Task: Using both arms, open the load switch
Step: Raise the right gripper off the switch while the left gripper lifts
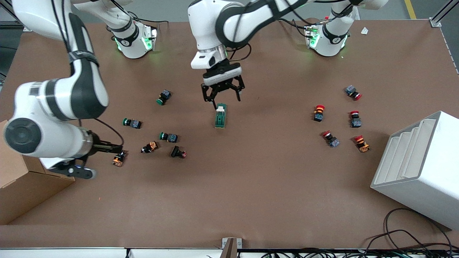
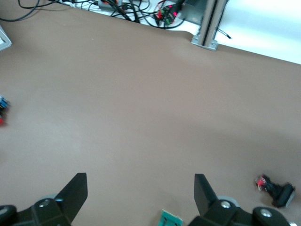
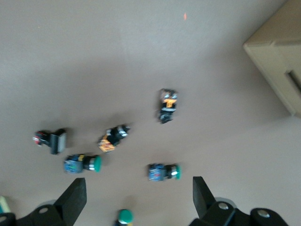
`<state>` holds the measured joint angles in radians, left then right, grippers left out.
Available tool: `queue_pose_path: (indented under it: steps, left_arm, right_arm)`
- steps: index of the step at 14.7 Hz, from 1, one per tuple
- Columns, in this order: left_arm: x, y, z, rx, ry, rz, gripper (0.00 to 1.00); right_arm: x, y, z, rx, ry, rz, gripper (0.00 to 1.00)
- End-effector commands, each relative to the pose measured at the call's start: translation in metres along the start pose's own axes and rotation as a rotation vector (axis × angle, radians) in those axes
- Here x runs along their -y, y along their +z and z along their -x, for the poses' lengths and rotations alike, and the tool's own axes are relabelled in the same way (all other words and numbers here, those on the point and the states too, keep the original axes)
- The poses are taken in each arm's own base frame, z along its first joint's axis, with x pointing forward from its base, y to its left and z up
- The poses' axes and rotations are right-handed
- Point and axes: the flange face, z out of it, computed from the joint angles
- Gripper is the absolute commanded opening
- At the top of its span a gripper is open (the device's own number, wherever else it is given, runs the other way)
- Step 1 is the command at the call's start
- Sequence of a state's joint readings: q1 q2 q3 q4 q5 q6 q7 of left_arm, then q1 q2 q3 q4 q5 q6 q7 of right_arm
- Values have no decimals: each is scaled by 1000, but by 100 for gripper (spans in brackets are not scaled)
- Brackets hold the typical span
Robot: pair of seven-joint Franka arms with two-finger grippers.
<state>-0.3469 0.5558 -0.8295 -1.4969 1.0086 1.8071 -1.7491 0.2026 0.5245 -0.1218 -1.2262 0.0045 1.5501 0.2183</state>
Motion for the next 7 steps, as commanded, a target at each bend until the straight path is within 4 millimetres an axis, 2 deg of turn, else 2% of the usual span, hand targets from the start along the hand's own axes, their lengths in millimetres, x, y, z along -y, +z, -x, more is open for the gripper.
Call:
queue_pose_path:
  steps: [1,3,4,6,7]
  left_arm:
    - [25,-1,-79,90,-27,-8,100]
    - [58,8,-143,159,-35,-19,100]
    - [78,15,-171,188,-15,-21,100]
    - [113,4,-212,273,19,12,100]
    - [138,6,-238,308,-2,14,100]
  right_arm:
    - [-55,-19,3,-25,-118,-8,100]
    - [-84,-29,5,-41,-116,-7,100]
    - [-91,-32,6,-46,-125,13,100]
    - [-107,-34,5,-51,-146,42,100]
    - [-121,-33,4,-50,-136,35,100]
